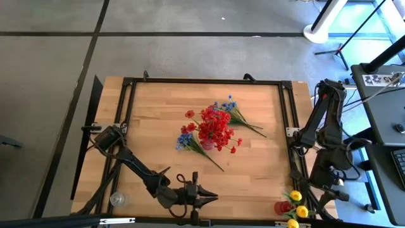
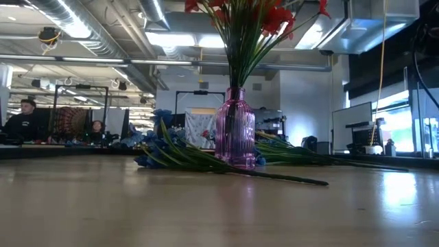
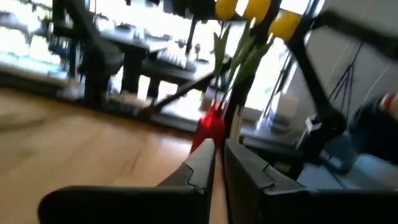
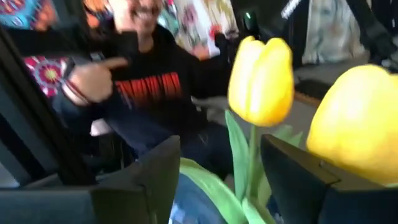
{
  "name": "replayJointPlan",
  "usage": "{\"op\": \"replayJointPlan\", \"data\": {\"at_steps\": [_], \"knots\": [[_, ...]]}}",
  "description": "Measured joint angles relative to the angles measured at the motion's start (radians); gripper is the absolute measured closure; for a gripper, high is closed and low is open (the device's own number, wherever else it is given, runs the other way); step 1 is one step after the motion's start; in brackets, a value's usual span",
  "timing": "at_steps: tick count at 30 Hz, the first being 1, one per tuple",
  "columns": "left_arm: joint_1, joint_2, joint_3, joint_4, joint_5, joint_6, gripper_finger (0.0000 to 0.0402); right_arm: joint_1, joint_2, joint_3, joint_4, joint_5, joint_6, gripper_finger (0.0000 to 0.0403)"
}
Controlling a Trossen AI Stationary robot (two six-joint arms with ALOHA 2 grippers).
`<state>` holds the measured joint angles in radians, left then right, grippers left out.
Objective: Sort flowers into vase by color
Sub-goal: Put the bottom blue flowers into the transparent vase
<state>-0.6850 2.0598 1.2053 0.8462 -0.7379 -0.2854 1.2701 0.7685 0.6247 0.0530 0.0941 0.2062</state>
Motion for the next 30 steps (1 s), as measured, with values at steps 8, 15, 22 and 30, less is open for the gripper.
{"op": "replayJointPlan", "data": {"at_steps": [8, 15, 22, 30], "knots": [[0.045, 0.000, 0.000, -0.367, -0.124, -0.383, 0.0367, 0.000, 0.000, 0.203, -0.421, 0.116, 0.082, 0.0169], [0.147, 0.000, 0.000, -0.821, -0.219, -1.001, 0.0367, 0.000, -0.001, 0.276, -0.578, 0.247, 0.130, 0.0168], [0.200, 0.000, 0.000, -0.970, -0.183, -1.193, 0.0308, -0.001, -0.001, 0.279, -0.600, 0.281, 0.155, 0.0168], [0.280, 0.000, 0.000, -1.380, -0.078, -1.727, 0.0225, -0.001, 0.000, 0.279, -0.617, 0.281, 0.176, 0.0168]]}}
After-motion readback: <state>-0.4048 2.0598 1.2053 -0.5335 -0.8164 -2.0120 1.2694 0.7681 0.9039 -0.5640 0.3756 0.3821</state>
